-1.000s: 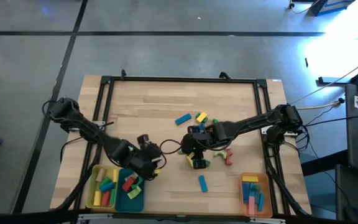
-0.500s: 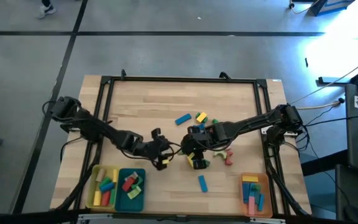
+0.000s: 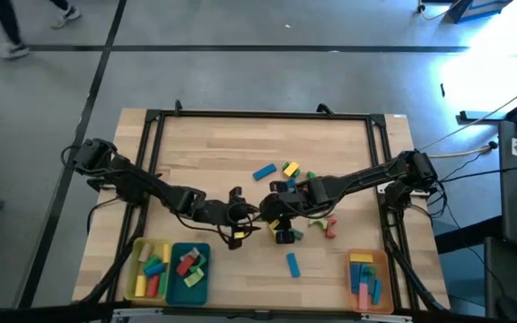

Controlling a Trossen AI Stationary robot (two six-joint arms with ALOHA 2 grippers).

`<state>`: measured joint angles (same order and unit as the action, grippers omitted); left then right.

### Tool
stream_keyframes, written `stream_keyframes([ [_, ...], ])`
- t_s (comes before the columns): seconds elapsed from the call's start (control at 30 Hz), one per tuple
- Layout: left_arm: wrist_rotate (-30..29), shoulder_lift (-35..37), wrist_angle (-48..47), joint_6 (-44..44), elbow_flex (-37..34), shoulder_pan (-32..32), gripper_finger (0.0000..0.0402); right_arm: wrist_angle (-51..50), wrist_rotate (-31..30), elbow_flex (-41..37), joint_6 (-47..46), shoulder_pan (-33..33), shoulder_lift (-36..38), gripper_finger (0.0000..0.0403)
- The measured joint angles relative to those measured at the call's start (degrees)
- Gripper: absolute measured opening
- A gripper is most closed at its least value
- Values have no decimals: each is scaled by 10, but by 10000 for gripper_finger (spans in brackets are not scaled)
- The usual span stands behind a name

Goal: Sort blocks by size
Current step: Put the light green cylindrical block into the yellow bin

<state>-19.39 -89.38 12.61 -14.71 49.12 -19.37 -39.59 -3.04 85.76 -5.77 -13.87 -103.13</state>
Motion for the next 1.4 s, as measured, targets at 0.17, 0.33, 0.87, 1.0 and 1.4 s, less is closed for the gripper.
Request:
stream_keyframes([
  [0.17, 0, 0, 3, -16, 0, 10, 210, 3, 11, 0, 0, 0, 0, 142],
  [0.33, 0, 0, 19, -19, 0, 15, 210, 21, 11, 0, -1, 0, 0, 143],
  [0.87, 0, 0, 1, -34, 0, 13, 115, 19, 11, 0, -3, 0, 0, 143],
  [1.0, 0, 0, 1, -33, 0, 13, 116, 19, 11, 0, -3, 0, 0, 143],
  [1.4, 2, 0, 15, -16, 0, 6, 136, 22, 11, 0, -1, 0, 0, 143],
])
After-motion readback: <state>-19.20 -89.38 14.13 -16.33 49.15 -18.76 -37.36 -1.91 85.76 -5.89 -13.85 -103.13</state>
